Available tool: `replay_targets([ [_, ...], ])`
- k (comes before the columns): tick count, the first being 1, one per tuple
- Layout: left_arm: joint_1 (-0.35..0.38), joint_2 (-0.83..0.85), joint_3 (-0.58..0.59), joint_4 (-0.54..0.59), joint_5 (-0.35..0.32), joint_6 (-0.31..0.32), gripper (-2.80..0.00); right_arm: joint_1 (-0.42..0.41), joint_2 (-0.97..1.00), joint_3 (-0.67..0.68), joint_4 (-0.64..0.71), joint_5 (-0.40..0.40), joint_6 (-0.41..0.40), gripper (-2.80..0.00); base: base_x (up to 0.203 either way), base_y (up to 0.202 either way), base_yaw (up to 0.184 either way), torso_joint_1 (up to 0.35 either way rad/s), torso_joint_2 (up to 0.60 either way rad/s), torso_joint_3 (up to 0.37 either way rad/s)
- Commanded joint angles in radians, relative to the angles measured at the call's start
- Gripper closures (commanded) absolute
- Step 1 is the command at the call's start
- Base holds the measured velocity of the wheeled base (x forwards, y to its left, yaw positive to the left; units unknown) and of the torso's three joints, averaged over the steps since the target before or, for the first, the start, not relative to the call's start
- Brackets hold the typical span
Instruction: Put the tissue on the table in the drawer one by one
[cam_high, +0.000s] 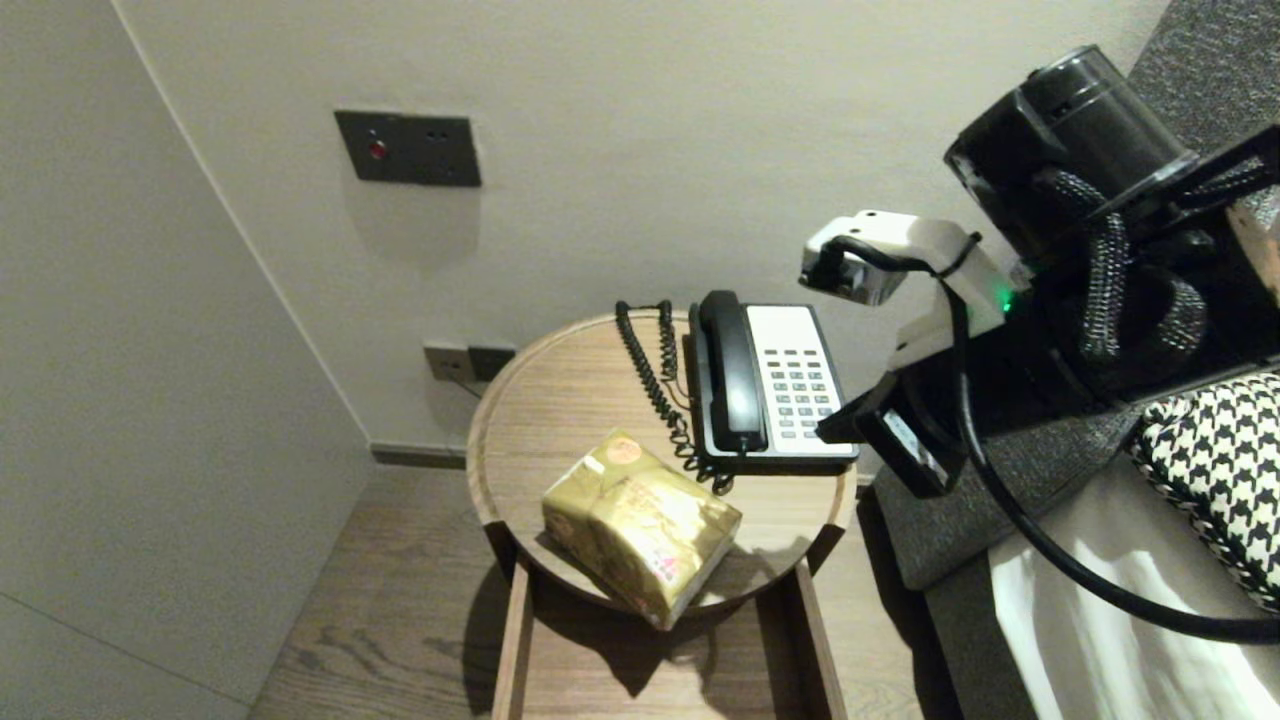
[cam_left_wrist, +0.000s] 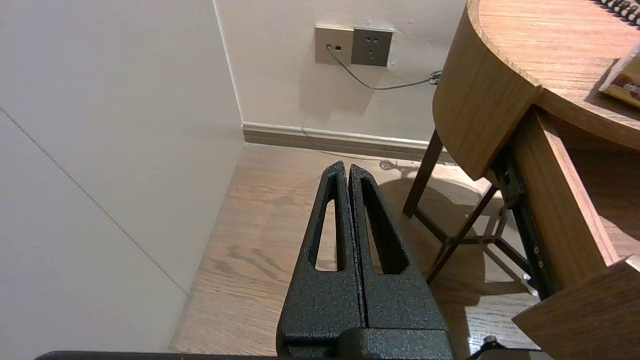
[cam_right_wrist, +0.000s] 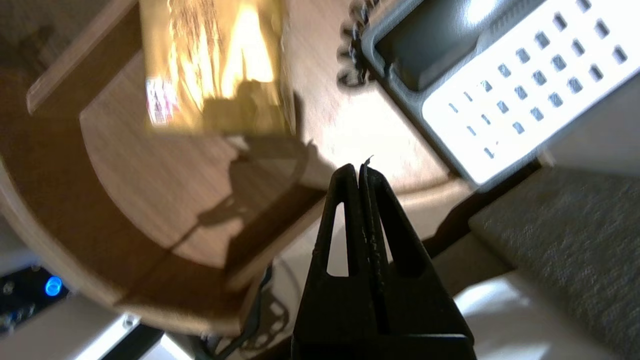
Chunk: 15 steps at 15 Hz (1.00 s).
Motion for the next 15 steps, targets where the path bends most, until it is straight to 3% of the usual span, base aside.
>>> replay_targets([
  [1,0.0,-0.002,0.0,0.0,0.001,-0.001,0.0,0.037,0.094,-0.077,0.006,-0.008,-0.001,0.0,0.0,0.0,0.0,0.0,0.0,0.0],
  [2,0.0,-0.002,0.0,0.0,0.001,-0.001,0.0,0.056,0.119,-0.095,0.0,-0.014,0.002,-2.8,0.0,0.0,0.0,0.0,0.0,0.0],
  [11,0.0,-0.002,0.0,0.0,0.001,-0.001,0.0,0.111,0.232,-0.164,-0.009,0.012,0.009,-2.8,0.0,0.0,0.0,0.0,0.0,0.0],
  [15,0.0,-0.002,0.0,0.0,0.001,-0.001,0.0,0.121,0.273,-0.209,-0.007,0.074,0.026,-2.8,0.0,0.0,0.0,0.0,0.0,0.0],
])
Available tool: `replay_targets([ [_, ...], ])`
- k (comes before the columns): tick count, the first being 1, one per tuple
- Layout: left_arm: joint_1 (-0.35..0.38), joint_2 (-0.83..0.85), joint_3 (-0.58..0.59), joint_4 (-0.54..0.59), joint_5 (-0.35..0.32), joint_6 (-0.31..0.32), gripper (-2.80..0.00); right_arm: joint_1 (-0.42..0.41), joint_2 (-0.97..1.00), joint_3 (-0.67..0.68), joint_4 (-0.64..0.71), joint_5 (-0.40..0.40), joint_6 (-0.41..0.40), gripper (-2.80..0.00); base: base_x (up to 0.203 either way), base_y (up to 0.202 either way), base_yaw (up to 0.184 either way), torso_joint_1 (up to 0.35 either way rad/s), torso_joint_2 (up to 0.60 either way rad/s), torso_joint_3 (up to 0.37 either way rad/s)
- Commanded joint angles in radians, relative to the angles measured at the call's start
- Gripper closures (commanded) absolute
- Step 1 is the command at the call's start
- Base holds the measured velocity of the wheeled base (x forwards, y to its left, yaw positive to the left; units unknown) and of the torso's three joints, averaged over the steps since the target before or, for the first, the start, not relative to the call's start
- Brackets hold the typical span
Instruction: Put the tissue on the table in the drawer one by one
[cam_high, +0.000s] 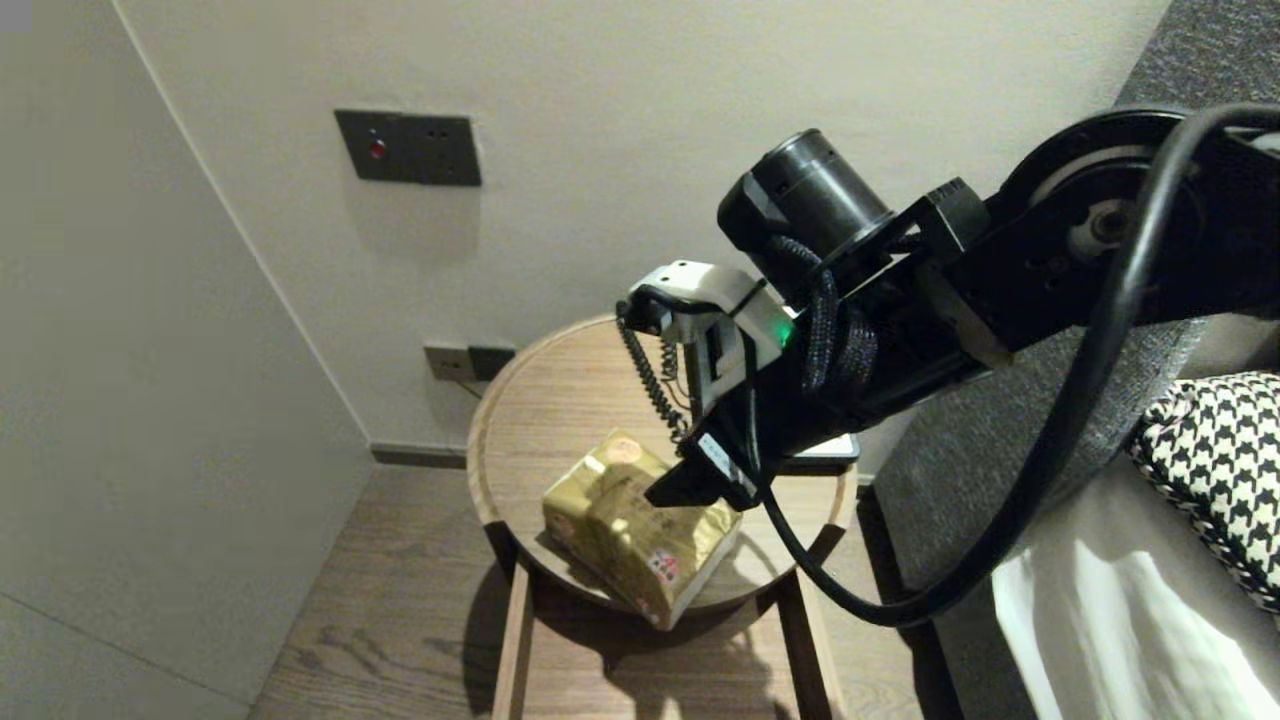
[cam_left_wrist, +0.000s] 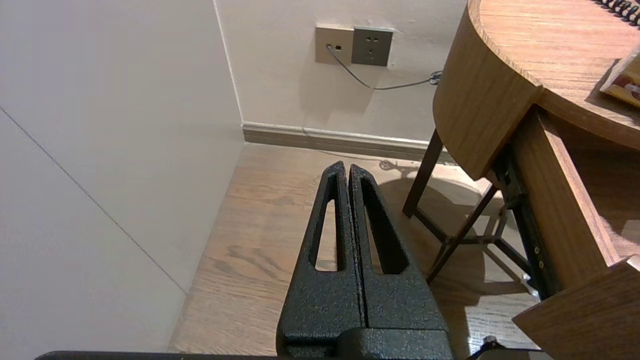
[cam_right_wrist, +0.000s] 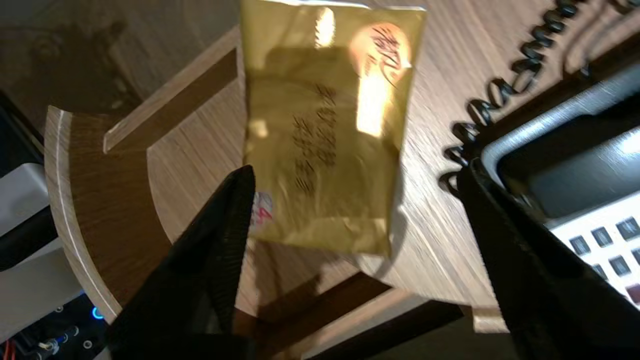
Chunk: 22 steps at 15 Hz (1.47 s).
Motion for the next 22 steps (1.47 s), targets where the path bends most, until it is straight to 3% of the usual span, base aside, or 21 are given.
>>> replay_targets([
  [1,0.001,-0.002,0.0,-0.001,0.0,-0.001,0.0,0.008,0.034,-0.023,0.005,0.005,-0.004,-2.8,0.0,0.0,0.0,0.0,0.0,0.0],
  [22,0.001,-0.002,0.0,-0.001,0.0,-0.001,0.0,0.033,0.181,-0.024,0.008,0.014,0.005,-2.8,0.0,0.0,0.0,0.0,0.0,0.0],
])
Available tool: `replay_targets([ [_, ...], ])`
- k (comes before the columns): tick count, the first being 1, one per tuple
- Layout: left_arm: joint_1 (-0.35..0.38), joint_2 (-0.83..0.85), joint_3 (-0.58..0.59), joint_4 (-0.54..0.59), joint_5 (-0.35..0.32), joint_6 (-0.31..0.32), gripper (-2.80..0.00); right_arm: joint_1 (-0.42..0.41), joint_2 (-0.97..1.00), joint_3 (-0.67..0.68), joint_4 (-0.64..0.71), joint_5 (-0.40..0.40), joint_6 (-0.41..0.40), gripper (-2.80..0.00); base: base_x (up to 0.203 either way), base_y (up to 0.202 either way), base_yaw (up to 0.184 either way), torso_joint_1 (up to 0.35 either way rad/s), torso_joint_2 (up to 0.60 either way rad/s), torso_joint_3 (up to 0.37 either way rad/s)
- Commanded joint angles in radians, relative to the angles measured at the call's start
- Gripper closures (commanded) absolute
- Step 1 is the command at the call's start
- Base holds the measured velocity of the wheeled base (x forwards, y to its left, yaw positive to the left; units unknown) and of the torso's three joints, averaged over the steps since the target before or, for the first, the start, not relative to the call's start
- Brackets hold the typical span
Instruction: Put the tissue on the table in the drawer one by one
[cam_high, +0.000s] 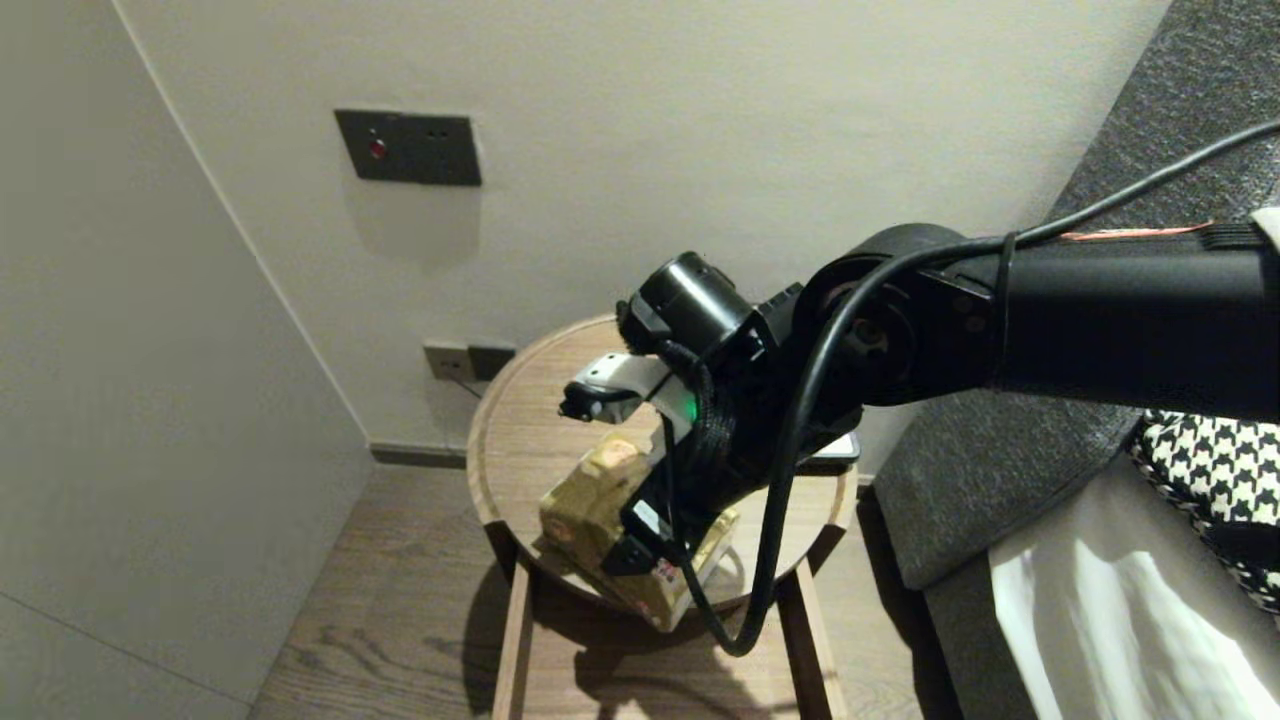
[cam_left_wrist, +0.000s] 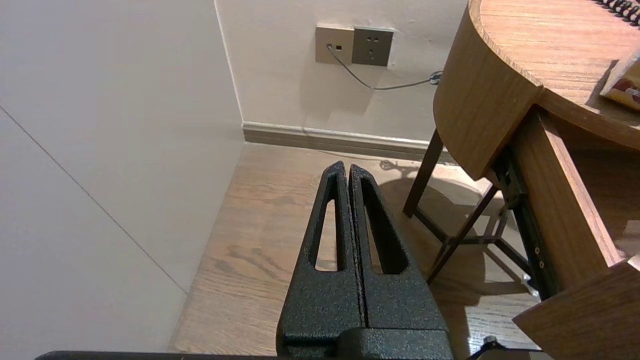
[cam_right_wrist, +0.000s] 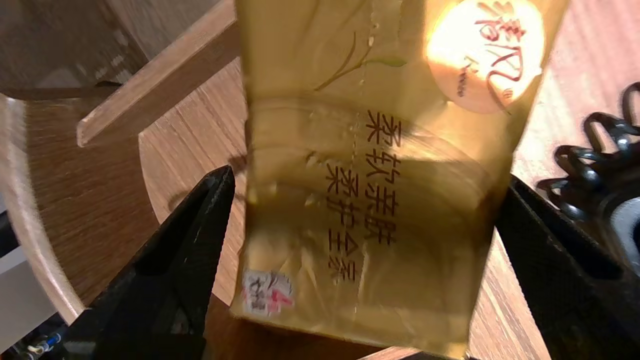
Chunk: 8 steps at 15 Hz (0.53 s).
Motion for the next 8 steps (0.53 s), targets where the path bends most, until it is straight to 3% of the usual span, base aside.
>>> replay_targets([
  [1,0.0,-0.002,0.0,0.0,0.0,0.0,0.0,0.0,0.014,0.007,0.003,0.001,-0.002,-2.8,0.0,0.0,0.0,0.0,0.0,0.0],
  [8,0.0,-0.002,0.0,0.0,0.0,0.0,0.0,0.0,0.058,-0.006,0.002,0.001,-0.005,-2.8,0.0,0.0,0.0,0.0,0.0,0.0],
])
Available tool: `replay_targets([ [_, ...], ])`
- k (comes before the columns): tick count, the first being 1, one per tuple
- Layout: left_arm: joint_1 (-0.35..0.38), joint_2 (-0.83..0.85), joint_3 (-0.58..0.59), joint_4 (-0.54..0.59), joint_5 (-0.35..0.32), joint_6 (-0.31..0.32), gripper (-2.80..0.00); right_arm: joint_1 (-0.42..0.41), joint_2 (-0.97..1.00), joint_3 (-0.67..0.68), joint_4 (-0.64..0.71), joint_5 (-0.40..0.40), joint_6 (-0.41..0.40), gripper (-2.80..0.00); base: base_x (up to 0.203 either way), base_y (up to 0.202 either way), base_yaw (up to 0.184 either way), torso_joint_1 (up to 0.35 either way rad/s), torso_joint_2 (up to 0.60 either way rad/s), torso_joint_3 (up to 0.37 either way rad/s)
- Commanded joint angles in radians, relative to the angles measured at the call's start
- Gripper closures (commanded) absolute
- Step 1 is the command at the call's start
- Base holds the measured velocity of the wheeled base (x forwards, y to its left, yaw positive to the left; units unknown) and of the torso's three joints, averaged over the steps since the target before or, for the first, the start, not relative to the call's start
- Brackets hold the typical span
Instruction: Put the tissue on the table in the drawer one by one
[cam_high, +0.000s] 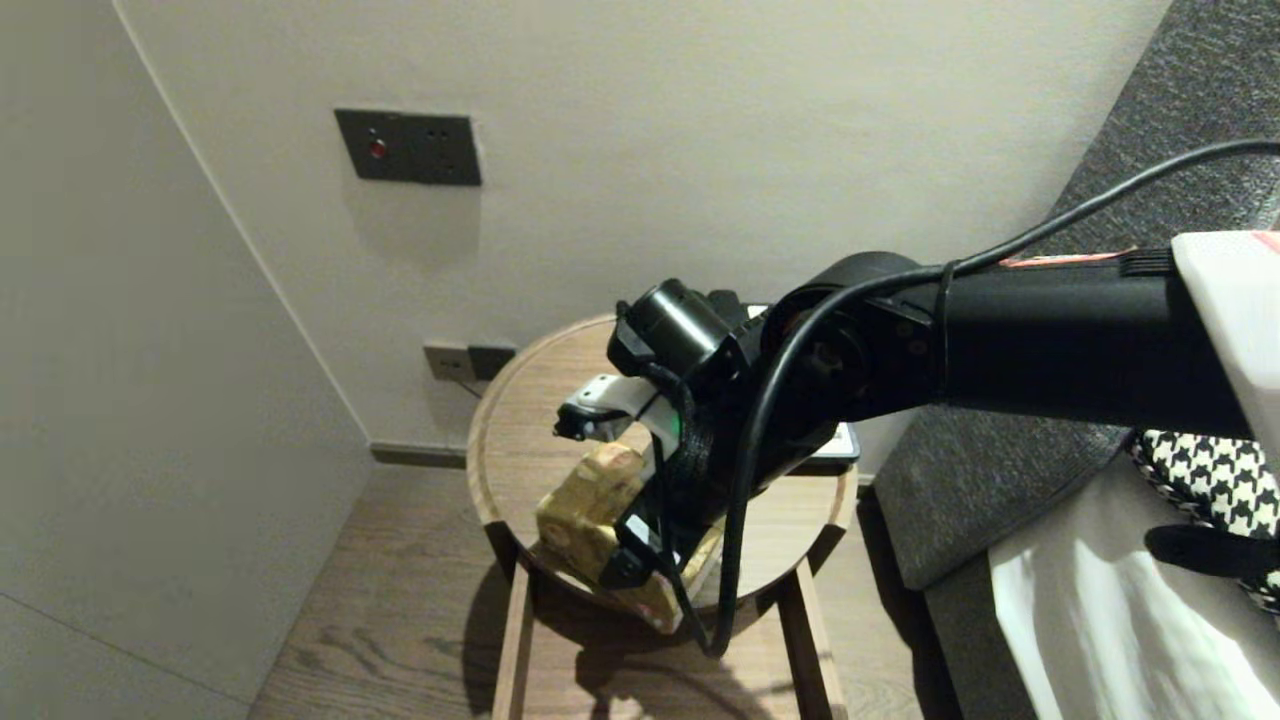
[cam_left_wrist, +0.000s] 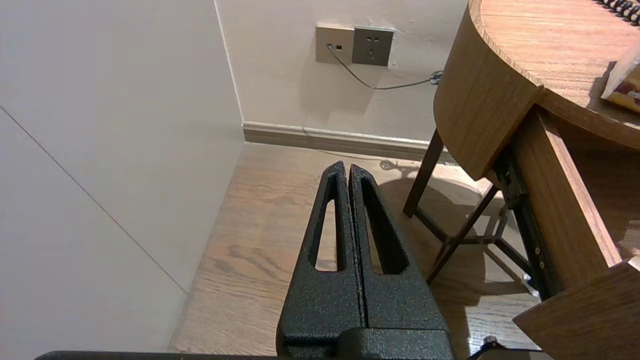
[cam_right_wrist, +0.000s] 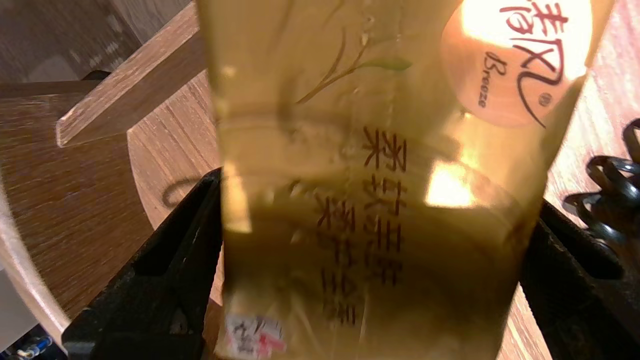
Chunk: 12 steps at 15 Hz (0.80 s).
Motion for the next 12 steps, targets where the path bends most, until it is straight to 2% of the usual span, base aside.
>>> replay_targets([
  [1,0.001,-0.002,0.0,0.0,0.001,-0.001,0.0,0.0,0.02,-0.007,0.004,0.001,-0.002,-2.8,0.0,0.0,0.0,0.0,0.0,0.0],
  [9,0.001,-0.002,0.0,0.0,0.001,-0.001,0.0,-0.003,0.038,-0.006,0.011,-0.002,-0.011,-2.8,0.0,0.0,0.0,0.0,0.0,0.0],
  [10,0.001,-0.002,0.0,0.0,0.001,-0.001,0.0,-0.003,0.036,-0.007,0.012,-0.002,-0.011,0.0,0.0,0.0,0.0,0.0,0.0,0.0],
  [12,0.001,-0.002,0.0,0.0,0.001,-0.001,0.0,-0.004,0.029,-0.009,0.012,-0.002,-0.007,0.0,0.0,0.0,0.0,0.0,0.0,0.0],
])
